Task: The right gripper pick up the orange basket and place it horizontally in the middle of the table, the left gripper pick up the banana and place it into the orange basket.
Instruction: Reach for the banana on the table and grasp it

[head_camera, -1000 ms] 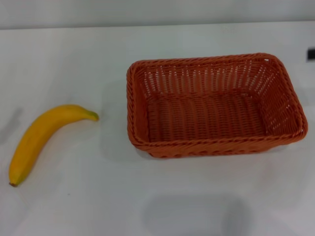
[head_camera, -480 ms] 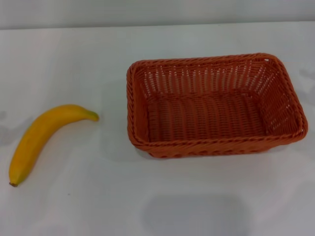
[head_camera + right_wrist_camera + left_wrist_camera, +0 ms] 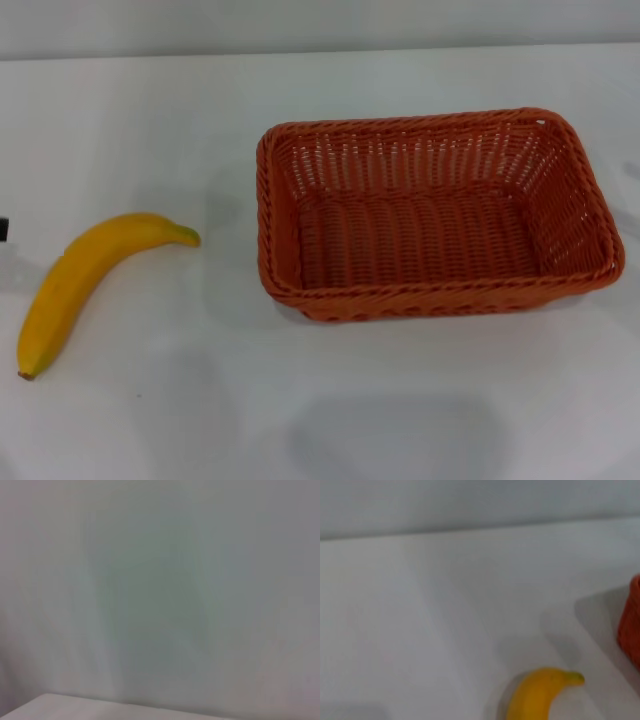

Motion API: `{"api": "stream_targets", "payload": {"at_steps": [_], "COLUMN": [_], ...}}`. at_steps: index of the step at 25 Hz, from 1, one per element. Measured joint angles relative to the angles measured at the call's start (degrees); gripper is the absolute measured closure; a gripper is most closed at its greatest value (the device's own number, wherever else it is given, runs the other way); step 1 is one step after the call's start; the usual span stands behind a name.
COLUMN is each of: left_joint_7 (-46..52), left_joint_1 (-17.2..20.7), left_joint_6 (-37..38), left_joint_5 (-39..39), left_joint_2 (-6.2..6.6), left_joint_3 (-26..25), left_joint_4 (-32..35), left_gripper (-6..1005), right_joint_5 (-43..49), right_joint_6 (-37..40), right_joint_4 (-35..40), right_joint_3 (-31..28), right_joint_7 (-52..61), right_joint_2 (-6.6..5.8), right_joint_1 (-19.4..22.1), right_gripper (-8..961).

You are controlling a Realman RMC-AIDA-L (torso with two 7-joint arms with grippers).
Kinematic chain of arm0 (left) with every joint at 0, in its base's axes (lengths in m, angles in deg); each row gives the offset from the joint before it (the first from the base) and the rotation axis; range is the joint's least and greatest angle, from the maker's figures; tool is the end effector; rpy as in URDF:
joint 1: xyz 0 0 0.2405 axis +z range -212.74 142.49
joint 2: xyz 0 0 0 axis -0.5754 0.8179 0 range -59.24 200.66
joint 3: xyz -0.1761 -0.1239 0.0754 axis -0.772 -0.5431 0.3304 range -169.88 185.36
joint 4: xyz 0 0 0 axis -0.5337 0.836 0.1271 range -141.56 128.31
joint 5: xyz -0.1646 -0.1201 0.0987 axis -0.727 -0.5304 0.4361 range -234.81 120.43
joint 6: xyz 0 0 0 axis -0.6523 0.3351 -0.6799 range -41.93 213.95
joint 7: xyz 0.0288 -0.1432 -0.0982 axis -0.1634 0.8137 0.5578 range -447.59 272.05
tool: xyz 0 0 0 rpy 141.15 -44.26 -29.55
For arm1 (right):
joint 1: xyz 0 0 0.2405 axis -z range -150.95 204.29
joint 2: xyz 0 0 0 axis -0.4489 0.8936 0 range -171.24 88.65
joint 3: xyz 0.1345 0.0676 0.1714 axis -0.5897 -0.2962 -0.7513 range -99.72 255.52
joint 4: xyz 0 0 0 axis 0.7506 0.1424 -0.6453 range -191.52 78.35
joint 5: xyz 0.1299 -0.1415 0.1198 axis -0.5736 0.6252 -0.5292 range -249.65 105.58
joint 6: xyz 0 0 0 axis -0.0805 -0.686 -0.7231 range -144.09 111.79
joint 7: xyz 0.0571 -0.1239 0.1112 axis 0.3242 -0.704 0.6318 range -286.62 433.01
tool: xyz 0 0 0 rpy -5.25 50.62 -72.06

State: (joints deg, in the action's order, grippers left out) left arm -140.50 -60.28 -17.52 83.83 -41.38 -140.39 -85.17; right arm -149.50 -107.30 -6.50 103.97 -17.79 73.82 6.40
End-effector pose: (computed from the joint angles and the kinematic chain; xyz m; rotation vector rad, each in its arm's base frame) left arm -0.2833 0.3245 0.1613 -2.2780 -1.2619 -0.0335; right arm 0.2866 0.3389 0.1213 -2.2164 0.7397 0.8661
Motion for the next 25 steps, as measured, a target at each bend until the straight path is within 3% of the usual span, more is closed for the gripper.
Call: {"api": "stream_targets", "payload": {"at_steps": [11, 17, 21, 25], "left_joint_7": [-1.0, -3.0, -4.0, -4.8], "left_joint_1": [-1.1, -1.6, -3.3, -3.4], "left_joint_6": [-2.1, 2.3, 5.9, 10.7], "left_joint_5": [7.7, 7.7, 8.3, 8.7], "left_joint_2": [0.18, -0.84, -0.69, -1.35], "left_joint_3": [4.3, 6.9, 7.7, 10.3], "left_joint_4": [2.8, 4.4, 10.1, 12.2], "left_gripper": [123, 123, 123, 123], "right_joint_5": [-4.0, -4.3, -4.5, -4.5], "right_joint_6": [2.8, 3.0, 3.2, 3.3], "right_joint_4": [-7.3, -9.0, -10.2, -10.9], "right_joint_3": [-0.2, 0.0, -0.1, -0.2], "right_joint_7": [-7.8, -8.8, -9.5, -9.5], "right_joint_2": [0.06, 0.09, 0.11, 0.11], "right_joint_1": [0.5, 0.6, 0.7, 0.8], "right_gripper": [83, 83, 83, 83]}}
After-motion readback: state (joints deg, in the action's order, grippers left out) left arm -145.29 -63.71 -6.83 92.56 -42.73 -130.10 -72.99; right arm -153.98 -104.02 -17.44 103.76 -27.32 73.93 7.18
